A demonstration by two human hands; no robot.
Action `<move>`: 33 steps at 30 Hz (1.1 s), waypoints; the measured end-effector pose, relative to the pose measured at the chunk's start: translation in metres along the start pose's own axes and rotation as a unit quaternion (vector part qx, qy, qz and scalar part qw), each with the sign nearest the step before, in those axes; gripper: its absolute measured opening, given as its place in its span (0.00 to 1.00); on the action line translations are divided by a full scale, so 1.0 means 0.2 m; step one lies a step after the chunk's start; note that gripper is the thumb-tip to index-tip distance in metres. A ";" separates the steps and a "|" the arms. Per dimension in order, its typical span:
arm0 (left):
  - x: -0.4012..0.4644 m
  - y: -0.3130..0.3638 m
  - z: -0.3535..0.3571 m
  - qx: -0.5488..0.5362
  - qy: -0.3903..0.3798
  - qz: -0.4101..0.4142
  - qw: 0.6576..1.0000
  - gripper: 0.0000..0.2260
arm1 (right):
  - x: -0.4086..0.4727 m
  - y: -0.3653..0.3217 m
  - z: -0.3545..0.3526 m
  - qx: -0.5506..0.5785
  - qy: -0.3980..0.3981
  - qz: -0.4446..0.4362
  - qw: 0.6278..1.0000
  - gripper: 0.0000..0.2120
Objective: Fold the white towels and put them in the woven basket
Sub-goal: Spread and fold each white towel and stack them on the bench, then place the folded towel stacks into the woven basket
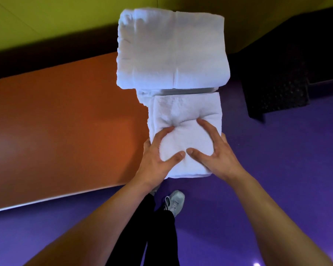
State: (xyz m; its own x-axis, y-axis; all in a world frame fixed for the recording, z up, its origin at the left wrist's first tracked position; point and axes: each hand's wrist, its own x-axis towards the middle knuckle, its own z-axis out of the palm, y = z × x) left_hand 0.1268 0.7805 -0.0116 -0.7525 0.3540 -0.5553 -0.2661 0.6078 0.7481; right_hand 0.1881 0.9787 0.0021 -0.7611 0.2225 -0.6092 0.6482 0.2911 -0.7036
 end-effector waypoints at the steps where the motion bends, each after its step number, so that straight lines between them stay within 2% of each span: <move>1: 0.01 0.00 0.00 -0.007 0.003 0.003 1.000 0.32 | 0.01 -0.01 0.00 0.003 0.001 0.000 1.000 0.37; 8: 0.01 0.02 -0.05 -0.116 -0.043 0.004 0.992 0.28 | -0.06 -0.02 0.00 0.096 -0.001 0.016 0.995 0.36; 11: 0.01 0.04 -0.07 -0.108 -0.057 -0.004 0.992 0.31 | -0.12 -0.03 0.03 0.132 0.028 0.029 0.990 0.36; 15: 0.01 0.06 -0.10 -0.098 -0.070 0.004 0.993 0.29 | -0.12 -0.04 0.07 0.141 0.047 0.038 0.988 0.37; 20: -0.06 0.10 -0.02 -0.016 -0.055 0.025 0.998 0.32 | -0.22 0.03 0.03 0.168 0.085 0.040 0.981 0.37; 26: -0.14 0.34 0.26 -0.003 -0.088 0.053 0.995 0.30 | -0.41 0.19 -0.26 0.179 0.133 0.044 0.974 0.37; 33: -0.09 0.74 0.77 -0.016 -0.081 0.087 0.993 0.30 | -0.46 0.40 -0.89 0.183 0.136 0.020 0.973 0.36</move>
State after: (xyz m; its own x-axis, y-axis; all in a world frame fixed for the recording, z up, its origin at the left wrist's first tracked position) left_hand 0.1934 0.9745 0.0525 -0.6825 0.5631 -0.4660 -0.1615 0.5057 0.8475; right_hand 0.3062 1.1462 0.0671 -0.6801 0.4792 -0.5548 0.6037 -0.0632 -0.7947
